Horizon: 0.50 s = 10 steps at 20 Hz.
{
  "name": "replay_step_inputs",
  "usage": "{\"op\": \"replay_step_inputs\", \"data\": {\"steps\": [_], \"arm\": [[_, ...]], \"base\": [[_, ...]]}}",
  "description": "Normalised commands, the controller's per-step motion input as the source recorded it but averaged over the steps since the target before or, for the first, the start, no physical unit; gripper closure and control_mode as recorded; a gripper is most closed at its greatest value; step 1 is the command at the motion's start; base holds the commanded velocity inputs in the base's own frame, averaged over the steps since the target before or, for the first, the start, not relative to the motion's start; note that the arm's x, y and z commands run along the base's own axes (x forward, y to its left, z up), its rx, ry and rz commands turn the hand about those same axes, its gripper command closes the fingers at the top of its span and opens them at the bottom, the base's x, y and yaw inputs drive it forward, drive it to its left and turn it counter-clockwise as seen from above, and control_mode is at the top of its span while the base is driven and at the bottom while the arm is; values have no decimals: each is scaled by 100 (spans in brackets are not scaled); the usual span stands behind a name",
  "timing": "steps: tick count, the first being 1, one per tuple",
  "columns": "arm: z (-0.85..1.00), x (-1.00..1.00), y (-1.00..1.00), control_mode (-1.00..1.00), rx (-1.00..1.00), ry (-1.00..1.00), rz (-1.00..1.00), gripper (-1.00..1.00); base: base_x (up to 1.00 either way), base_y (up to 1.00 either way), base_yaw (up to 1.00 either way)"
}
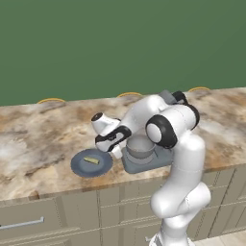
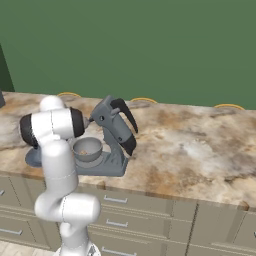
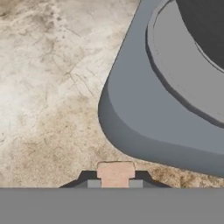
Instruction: Add butter and sugar cubes to the stand mixer bowl and then turn on the stand mixer to begin making frosting.
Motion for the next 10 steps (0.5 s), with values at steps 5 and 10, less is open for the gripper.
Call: {"op": "replay_step_inputs", "data": {"steps": [5,10], "arm": [[26,-42,6,-100,0,-19,-6,100],[68,-52,25,-100,0,-15,-7,100]], "base": [[0,0,0],[0,0,0]]}}
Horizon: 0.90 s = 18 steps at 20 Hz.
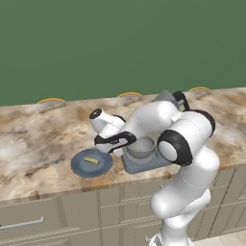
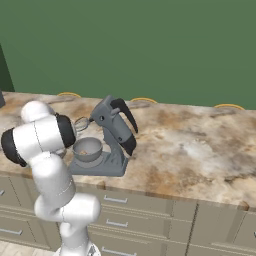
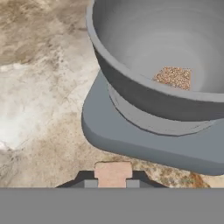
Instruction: Add butter and sugar cubes to the stand mixer bowl and then turn on the stand mixer to begin making frosting.
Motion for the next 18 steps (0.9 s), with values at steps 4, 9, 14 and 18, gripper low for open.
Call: {"op": "replay_step_inputs", "data": {"steps": [4,9,14,18], "arm": [[75,-46,41,-100,0,-8,-8,100],[78,-36,20,-100,0,-2,-10,100],[60,-15,-9,-100,-2,0,-12,100],[31,-3,-23,-100,-6,0,-10,100]], "base": [[0,0,0],[0,0,0],[0,0,0],[0,0,0]]}}
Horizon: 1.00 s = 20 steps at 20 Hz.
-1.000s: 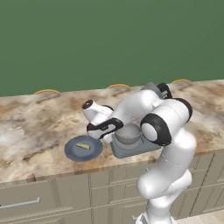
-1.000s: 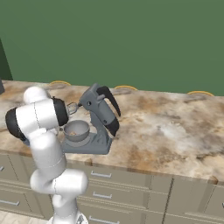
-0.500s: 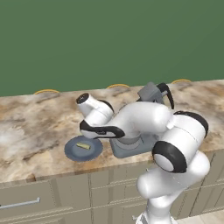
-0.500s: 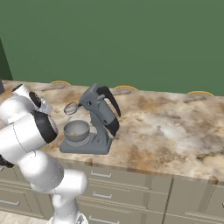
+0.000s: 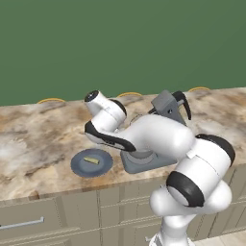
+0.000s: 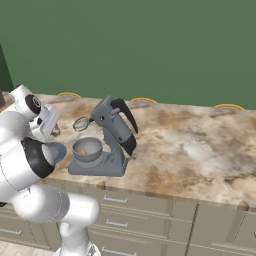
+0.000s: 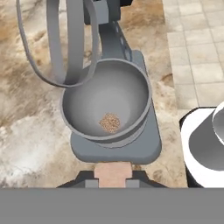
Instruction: Add butter and sugar cubes to the stand mixer bowl and then turn on the stand mixer to begin making frosting.
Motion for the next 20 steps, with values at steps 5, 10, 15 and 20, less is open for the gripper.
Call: {"op": "replay_step_inputs", "data": {"steps": [5,10,15,20], "arm": [[0,0,-18,-100,-12,0,-8,100],[-15,0,-16,-100,-12,0,-7,100],[-3,0,-24,-100,-8,0,-5,100],[-2,0,-41,-100,-3,0,-4,100]], "base": [[0,0,0],[0,0,0],[0,0,0],[0,0,0]]}}
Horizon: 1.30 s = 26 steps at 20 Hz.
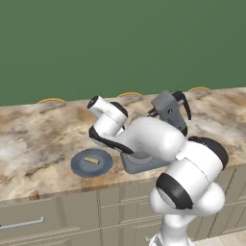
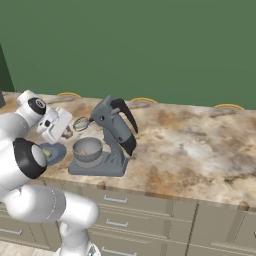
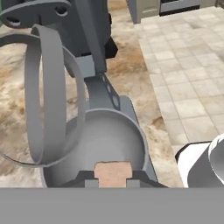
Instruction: Add butter and sugar cubes to the stand mixer bowl and then turn on the stand mixer to begin making frosting.
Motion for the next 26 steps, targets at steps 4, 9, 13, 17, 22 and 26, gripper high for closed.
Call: {"op": "replay_step_inputs", "data": {"steps": [4,9,13,17,22,26], "arm": [[-22,0,-29,-100,0,0,-1,100],[-40,0,-5,-100,0,0,0,100],[-35,0,0,-100,0,0,0,100],[-22,0,0,-100,0,0,0,100],[0,-17,0,-100,0,-6,0,100],[0,-19,0,-100,0,-12,0,100]], "base": [[0,0,0],[0,0,0],[0,0,0],[0,0,0],[0,0,0],[0,0,0]]}}
